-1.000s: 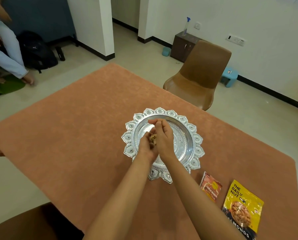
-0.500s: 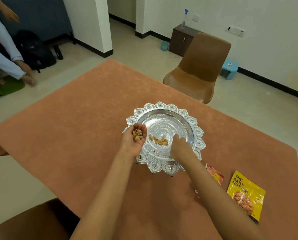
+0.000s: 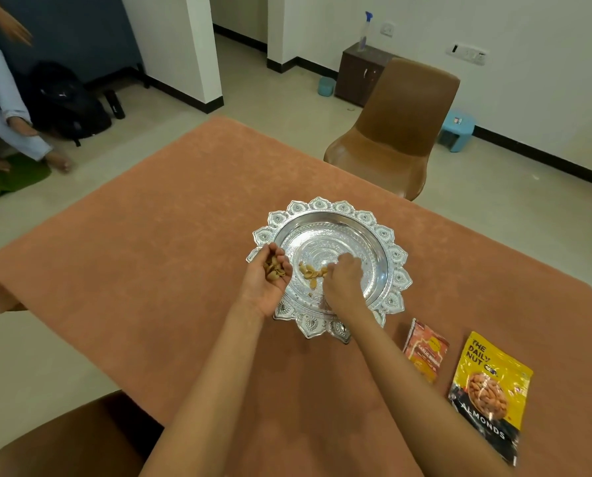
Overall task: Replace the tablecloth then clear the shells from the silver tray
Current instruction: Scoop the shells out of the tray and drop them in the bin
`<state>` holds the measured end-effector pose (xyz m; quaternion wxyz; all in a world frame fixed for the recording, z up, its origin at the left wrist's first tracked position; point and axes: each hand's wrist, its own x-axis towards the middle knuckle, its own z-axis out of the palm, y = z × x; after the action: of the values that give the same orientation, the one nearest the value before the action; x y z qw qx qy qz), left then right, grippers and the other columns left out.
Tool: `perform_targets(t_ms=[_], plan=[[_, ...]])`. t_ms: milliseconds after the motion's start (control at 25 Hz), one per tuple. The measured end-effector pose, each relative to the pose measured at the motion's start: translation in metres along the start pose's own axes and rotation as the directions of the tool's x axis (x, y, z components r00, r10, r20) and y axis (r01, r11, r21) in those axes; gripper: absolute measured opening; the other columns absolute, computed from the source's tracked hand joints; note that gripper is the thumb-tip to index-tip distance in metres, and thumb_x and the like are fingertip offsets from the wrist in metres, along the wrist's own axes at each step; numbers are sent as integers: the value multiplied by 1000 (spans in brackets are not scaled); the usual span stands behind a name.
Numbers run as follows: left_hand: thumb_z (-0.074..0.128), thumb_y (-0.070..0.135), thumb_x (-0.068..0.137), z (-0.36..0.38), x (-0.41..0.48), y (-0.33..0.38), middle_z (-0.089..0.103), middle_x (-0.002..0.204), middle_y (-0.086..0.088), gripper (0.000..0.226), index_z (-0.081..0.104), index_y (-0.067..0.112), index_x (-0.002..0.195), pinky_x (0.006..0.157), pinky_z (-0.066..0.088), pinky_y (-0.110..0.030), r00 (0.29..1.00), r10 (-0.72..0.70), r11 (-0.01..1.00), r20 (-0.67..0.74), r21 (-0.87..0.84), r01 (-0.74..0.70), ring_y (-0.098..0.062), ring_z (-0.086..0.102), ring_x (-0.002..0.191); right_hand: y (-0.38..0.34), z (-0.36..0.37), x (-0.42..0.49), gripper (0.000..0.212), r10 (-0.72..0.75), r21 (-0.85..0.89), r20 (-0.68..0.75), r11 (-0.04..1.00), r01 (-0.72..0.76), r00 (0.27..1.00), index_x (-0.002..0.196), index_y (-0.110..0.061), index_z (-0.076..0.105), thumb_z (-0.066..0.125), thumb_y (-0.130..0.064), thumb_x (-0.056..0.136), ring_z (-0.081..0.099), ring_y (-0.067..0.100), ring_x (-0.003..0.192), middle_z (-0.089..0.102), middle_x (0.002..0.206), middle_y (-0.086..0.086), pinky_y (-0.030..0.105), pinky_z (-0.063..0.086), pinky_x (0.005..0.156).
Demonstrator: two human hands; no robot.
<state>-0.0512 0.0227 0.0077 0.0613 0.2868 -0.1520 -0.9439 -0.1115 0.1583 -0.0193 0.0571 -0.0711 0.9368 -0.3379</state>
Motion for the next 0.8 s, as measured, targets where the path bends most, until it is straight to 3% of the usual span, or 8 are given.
perform_targets(t_ms=[80,200,360,520,640,760,800], plan=[[45,19,99,1,0,-1,58,66,1,27,57,12,77,48,48,-17,1000,8,1000,9,-24,-8,-6,54,51,-5,13,1,20,-158,-7,46,987,159,986,106,8,47,42,-9,96,39,25,90,44,108,21,38,40,78],[45,20,99,1,0,-4,58,68,-1,27,56,12,77,47,48,-16,1000,20,999,-2,-30,-20,-6,55,53,-12,22,5,30,-388,-130,117,906,402,914,106,4,48,48,-24,96,41,22,81,47,103,17,32,36,64],[46,22,99,0,2,-5,60,67,-1,26,57,12,78,49,49,-17,999,44,999,-15,-25,-44,-7,57,54,-17,18,17,39,-535,-431,248,686,586,808,108,-10,49,35,-45,96,54,23,65,51,95,6,24,25,44],[45,25,99,0,4,-6,61,72,-3,28,59,10,80,53,52,-20,998,54,998,-45,-34,-56,-10,59,61,-14,17,27,26,-612,-413,335,589,695,717,87,-9,53,60,-34,91,37,22,32,53,68,8,12,12,41],[41,27,101,2,4,-6,62,76,-4,32,60,9,83,61,54,-22,996,58,997,-61,-48,-61,-12,59,70,-14,22,27,29,-585,-475,327,577,664,742,92,-6,53,47,-34,98,41,23,39,57,76,10,19,19,38],[37,27,102,5,6,-7,63,84,-6,34,61,8,88,81,49,-26,996,61,996,-64,-58,-65,-15,60,80,-27,15,15,29,-459,-573,338,593,566,822,109,-3,48,35,-27,102,60,30,66,56,97,11,28,31,43],[36,27,102,6,7,-9,63,86,-5,35,62,8,89,85,48,-27,996,61,997,-69,-53,-64,-15,60,83,-32,10,12,27,-402,-559,337,642,524,852,111,0,48,36,-22,101,62,31,76,55,100,12,30,37,50]])
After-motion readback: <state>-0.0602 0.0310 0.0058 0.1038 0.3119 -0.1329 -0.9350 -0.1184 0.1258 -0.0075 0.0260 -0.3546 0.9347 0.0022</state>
